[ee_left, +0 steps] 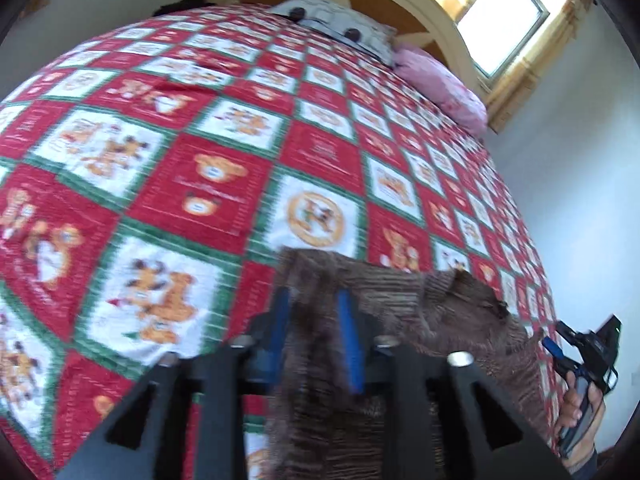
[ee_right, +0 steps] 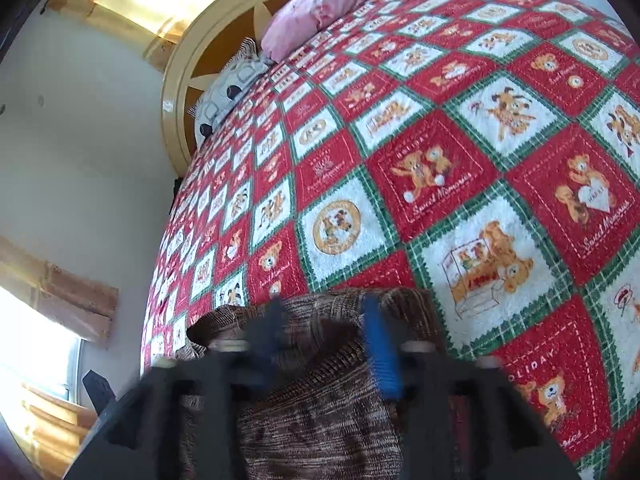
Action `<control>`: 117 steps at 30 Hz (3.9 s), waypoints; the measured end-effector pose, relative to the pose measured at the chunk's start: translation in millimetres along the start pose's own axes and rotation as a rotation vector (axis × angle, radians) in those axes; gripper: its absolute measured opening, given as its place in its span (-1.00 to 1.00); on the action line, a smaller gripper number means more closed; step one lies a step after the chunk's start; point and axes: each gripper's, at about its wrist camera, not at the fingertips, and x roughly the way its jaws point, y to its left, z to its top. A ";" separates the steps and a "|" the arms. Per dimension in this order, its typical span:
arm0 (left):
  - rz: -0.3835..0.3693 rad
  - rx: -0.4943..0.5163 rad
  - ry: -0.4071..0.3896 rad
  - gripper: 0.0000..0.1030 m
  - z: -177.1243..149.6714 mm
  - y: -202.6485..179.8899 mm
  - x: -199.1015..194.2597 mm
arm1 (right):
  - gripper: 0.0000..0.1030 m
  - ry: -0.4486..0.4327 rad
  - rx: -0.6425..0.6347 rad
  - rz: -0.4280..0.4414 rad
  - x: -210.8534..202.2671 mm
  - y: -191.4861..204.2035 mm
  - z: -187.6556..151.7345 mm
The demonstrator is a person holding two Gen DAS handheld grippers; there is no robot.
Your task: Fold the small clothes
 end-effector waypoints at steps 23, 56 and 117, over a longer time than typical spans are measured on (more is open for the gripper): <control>0.193 0.443 0.051 0.18 -9.5 -41.9 31.5 | 0.01 0.063 -0.423 -0.196 22.9 26.4 -22.7; 0.186 0.335 -0.101 0.23 -40.4 -25.6 -20.1 | 0.18 -0.002 -0.331 -0.244 -9.4 6.9 -36.8; 0.189 0.311 -0.039 0.43 -162.5 5.0 -67.9 | -0.16 0.074 -0.801 -0.249 9.7 167.7 -228.2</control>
